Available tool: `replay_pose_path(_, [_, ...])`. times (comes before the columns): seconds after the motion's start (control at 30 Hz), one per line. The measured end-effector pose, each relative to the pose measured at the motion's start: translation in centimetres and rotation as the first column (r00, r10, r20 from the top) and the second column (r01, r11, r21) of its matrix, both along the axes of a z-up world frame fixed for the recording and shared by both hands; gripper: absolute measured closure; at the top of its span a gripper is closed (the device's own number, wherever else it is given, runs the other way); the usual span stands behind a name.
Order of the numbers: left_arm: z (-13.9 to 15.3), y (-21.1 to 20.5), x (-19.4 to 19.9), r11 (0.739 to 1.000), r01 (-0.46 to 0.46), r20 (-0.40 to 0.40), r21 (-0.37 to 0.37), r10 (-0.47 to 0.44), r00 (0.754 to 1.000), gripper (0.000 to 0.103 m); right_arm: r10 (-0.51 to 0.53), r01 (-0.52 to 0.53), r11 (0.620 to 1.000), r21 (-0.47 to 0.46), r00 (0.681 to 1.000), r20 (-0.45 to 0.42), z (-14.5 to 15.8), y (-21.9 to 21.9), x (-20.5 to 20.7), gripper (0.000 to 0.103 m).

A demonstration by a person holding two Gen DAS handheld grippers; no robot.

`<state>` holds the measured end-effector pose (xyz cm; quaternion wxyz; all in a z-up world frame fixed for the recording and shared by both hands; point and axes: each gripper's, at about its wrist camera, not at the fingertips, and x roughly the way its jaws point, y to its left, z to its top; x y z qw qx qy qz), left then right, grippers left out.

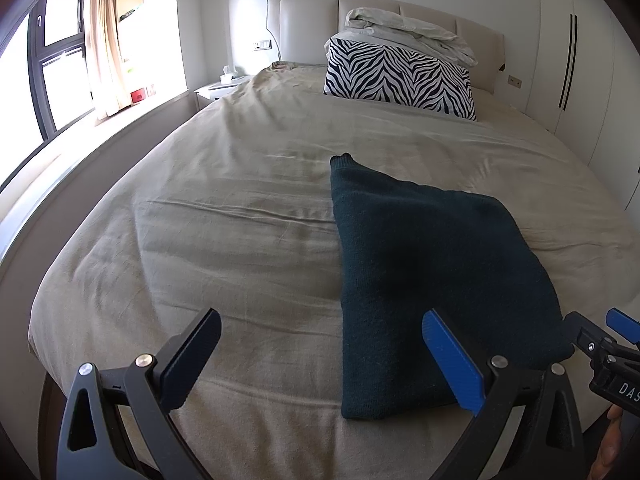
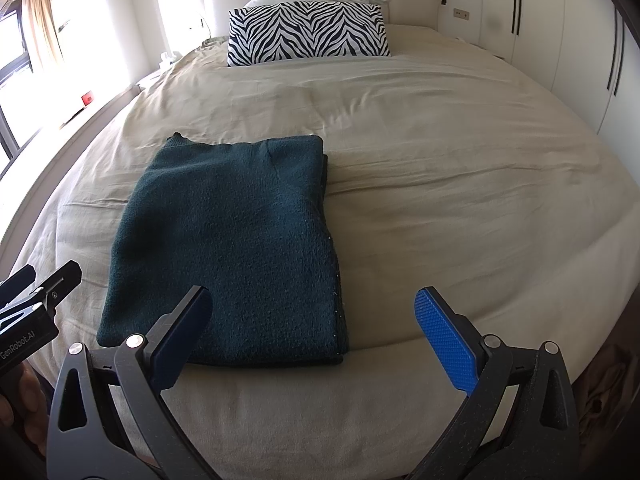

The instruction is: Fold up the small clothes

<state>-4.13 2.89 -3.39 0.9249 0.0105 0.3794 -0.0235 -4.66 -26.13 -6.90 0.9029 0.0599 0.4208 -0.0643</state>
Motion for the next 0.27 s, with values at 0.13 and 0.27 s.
replay_pose_path(0.13, [0.12, 0.24, -0.01, 1.000, 0.002, 0.005, 0.005, -0.002, 1.000, 0.000, 0.000, 0.000, 1.000, 0.000, 1.000, 0.000, -0.01, 0.05, -0.04, 0.000])
replay_pose_path(0.27, [0.38, 0.43, 0.26, 1.000, 0.002, 0.010, 0.019, -0.002, 1.000, 0.000, -0.001, 0.001, 1.000, 0.006, 1.000, -0.002, -0.11, -0.19, 0.09, 0.000])
